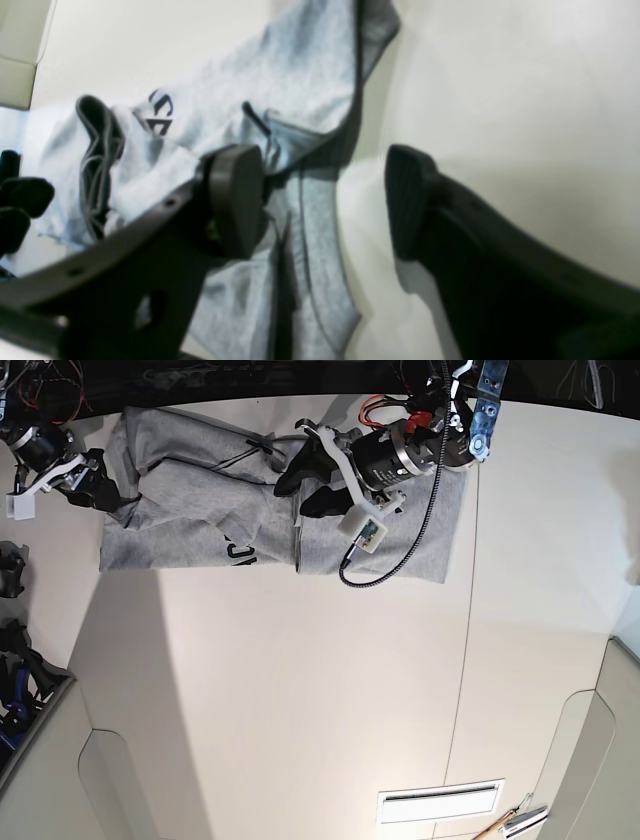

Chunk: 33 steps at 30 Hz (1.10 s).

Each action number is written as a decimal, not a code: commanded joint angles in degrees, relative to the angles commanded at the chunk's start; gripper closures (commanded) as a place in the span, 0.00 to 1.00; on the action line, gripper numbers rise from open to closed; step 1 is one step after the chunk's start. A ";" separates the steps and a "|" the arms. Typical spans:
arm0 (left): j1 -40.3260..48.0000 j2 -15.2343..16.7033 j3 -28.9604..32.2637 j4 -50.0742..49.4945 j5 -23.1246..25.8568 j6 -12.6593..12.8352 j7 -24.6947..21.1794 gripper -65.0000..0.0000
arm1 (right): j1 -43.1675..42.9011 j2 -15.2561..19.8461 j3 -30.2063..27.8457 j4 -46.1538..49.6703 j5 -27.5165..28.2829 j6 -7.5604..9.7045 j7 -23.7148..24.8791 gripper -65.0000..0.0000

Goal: Fold the T-shirt properly
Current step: 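Carry the strip end held by the left gripper toward the right gripper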

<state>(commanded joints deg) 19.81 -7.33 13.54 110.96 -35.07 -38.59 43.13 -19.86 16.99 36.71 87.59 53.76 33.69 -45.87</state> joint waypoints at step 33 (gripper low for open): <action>-1.70 -0.46 -22.56 5.01 1.86 -0.20 6.03 0.48 | 1.11 -2.71 -11.15 -4.46 -0.98 0.83 2.40 1.00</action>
<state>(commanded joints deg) 18.11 -7.79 -9.02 115.96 -33.21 -38.79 49.17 -18.74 14.28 25.56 83.13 52.77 34.52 -43.46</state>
